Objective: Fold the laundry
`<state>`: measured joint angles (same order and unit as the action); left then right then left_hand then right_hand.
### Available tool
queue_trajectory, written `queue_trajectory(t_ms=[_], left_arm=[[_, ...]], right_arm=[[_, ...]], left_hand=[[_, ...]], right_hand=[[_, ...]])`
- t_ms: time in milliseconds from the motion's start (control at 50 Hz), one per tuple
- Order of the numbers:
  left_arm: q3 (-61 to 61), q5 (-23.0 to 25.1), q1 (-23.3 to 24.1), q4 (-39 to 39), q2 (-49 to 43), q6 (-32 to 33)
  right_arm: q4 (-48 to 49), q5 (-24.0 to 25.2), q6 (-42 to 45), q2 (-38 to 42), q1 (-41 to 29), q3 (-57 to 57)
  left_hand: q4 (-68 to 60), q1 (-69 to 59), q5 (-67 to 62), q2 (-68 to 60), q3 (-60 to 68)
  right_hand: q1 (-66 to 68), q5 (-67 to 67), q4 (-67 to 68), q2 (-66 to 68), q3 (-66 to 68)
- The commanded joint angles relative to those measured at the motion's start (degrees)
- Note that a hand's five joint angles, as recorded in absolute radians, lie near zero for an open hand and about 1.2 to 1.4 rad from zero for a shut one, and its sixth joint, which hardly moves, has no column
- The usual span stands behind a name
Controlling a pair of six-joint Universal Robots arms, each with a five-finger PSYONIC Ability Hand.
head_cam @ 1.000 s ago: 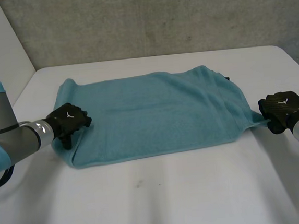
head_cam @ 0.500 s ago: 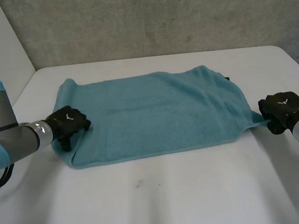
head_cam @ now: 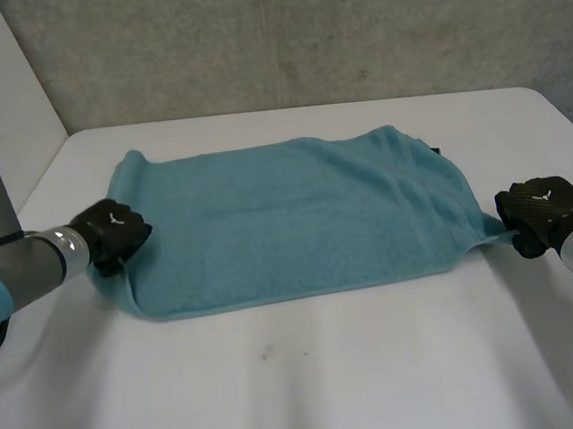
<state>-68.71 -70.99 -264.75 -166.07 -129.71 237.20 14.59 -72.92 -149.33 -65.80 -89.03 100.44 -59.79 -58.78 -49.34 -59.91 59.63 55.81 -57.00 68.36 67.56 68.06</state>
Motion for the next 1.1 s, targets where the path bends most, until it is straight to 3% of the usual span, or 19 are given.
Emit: queue_trajectory(t_ms=[20, 100, 140, 160, 580, 840, 940, 1100], left_arm=[[-5.8, -1.3, -1.1, -5.4, 5.0, 0.0], [-8.5, -1.2, -3.8, -5.6, 6.2, 0.0], [-10.0, -0.7, -5.2, -5.6, 6.6, 0.0], [-10.5, -0.6, -5.4, -5.6, 6.7, 0.0], [-14.8, 1.7, -6.3, -6.9, 7.3, -0.1], [-17.8, 5.2, -4.1, -10.8, 12.0, -0.9], [-18.0, 6.7, -2.5, -10.8, 12.6, -0.5], [-15.1, 6.1, -2.3, -10.9, 8.5, 0.5]], right_arm=[[0.0, -0.1, 0.0, 0.0, 0.1, -0.2], [-0.1, -0.1, 0.0, -0.1, 0.2, -0.2], [-0.1, -0.1, 0.0, -0.2, 0.1, -0.2], [-0.2, -0.1, 0.0, -0.1, 0.1, -0.2], [-0.7, -0.3, 1.6, -0.1, -1.0, 0.5], [-0.7, -0.3, 1.7, -0.1, -1.0, 0.5], [-0.7, -0.3, 1.7, 0.0, -1.0, 0.5], [-0.7, -0.3, 2.5, 0.0, -1.0, 0.7]], left_hand=[[-9.6, -10.6, -10.1, -9.5, 9.8], [-2.3, -3.3, -2.7, -2.1, 2.4], [14.1, 13.1, 13.7, 14.3, -14.0], [15.9, 14.9, 15.5, 16.0, -15.8], [19.3, 18.3, 18.8, 19.4, -19.1], [18.8, 17.8, 18.3, 18.9, -18.6], [31.9, 30.9, 31.4, 32.0, -31.7], [34.6, 33.6, 34.2, 34.7, -34.4]], right_hand=[[24.2, -13.0, 11.6, 12.4, 11.9], [24.2, -13.0, 11.6, 12.4, 11.9], [24.2, -13.0, 11.6, 12.4, 11.9], [24.2, -13.0, 11.6, 12.4, 11.9], [24.2, -13.0, 11.6, 12.4, 11.9], [24.2, -13.0, 11.6, 12.4, 11.9], [24.2, -13.0, 11.6, 12.4, 11.9], [24.2, -13.0, 11.6, 12.4, 11.9]])
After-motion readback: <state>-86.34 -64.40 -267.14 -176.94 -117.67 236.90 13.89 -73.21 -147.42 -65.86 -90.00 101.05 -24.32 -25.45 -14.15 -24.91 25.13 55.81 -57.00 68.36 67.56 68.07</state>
